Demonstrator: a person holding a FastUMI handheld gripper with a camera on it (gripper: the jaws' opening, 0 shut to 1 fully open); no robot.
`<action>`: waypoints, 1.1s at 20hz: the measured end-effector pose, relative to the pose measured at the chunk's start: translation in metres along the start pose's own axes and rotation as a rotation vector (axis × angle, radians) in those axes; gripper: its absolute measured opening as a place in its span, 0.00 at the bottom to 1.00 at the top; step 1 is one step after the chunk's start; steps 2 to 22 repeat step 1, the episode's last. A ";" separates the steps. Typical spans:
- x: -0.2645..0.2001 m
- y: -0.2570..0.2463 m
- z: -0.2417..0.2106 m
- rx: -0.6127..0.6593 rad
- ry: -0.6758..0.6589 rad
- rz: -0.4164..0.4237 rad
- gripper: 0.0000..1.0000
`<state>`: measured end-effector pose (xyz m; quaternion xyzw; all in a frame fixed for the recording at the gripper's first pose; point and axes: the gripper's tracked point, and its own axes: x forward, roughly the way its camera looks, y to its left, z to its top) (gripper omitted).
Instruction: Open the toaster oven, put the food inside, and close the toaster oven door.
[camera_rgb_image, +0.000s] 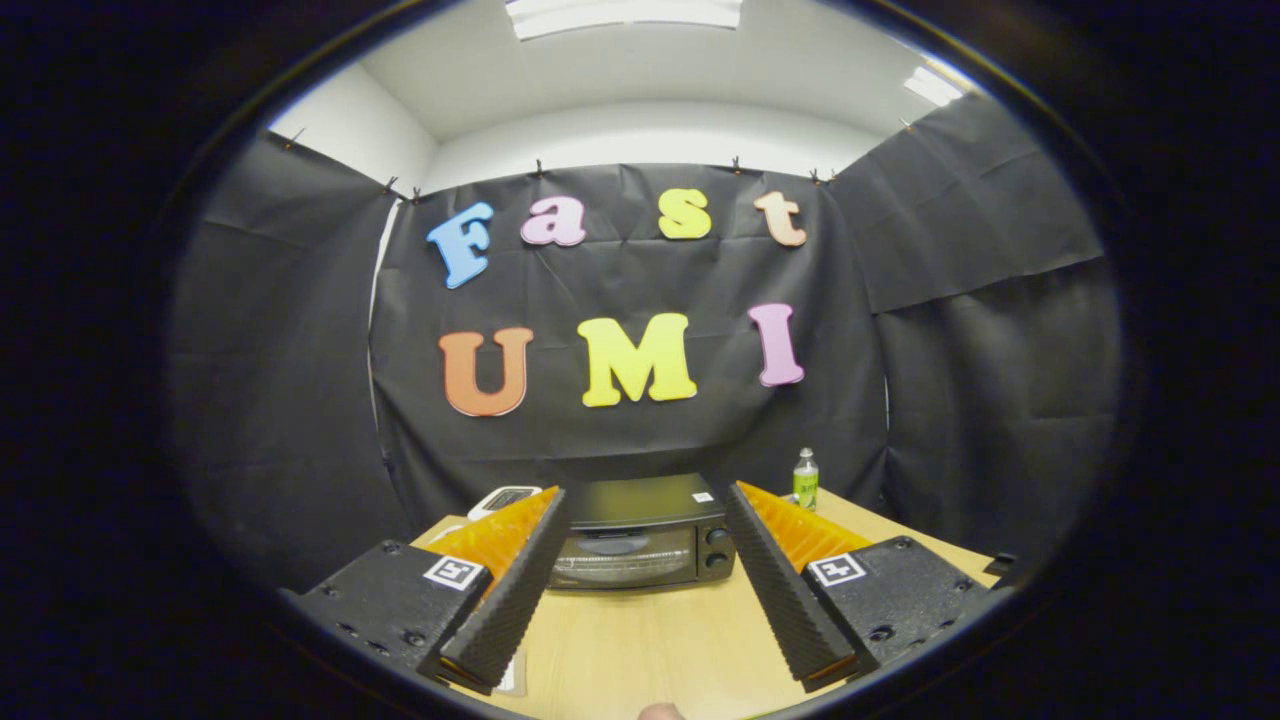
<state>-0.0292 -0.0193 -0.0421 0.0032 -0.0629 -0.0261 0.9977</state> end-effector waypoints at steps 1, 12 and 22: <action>0.000 0.001 -0.002 -0.008 0.004 0.001 1.00; 0.000 0.001 -0.002 -0.008 0.004 0.001 1.00; 0.000 0.001 -0.002 -0.008 0.004 0.001 1.00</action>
